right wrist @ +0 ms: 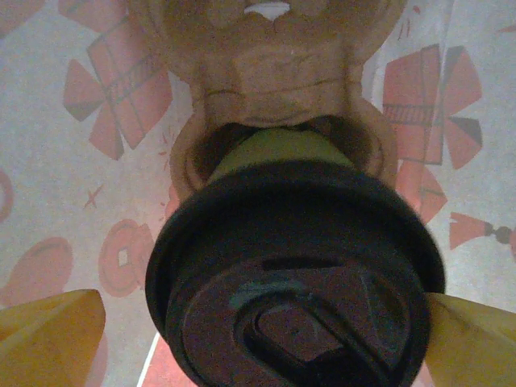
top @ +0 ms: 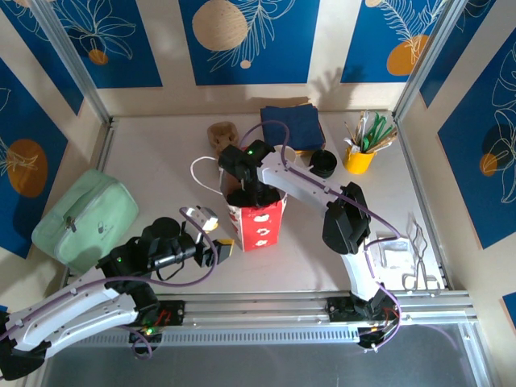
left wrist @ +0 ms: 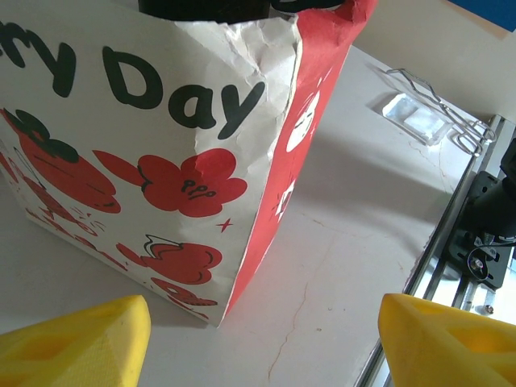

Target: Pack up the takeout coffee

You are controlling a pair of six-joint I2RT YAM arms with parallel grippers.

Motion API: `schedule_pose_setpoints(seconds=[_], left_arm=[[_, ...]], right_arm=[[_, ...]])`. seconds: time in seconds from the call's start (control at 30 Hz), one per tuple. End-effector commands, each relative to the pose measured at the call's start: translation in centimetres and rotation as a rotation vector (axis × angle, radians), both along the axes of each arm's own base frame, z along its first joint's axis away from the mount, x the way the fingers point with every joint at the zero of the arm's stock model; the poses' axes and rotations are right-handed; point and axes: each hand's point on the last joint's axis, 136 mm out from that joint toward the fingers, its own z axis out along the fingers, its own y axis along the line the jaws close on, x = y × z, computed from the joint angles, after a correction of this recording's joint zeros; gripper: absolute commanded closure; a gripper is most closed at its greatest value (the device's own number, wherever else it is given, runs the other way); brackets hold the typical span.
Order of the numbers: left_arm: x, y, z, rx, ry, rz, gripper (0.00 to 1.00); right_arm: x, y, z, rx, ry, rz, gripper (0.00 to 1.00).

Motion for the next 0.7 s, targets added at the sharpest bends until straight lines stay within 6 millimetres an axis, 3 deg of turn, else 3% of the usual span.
schedule_pose_setpoints(seconds=[0.0,0.67], left_arm=[[-0.03,0.03,1.25,-0.007,-0.03,-0.003,0.25],[-0.04,0.01,1.02,-0.01,-0.02,0.001,0.25]], right_arm=[[-0.13,-0.16,1.23,0.002,-0.013,0.006,0.01],[-0.24,-0.6,1.51,-0.01,-0.025,-0.001,0.16]])
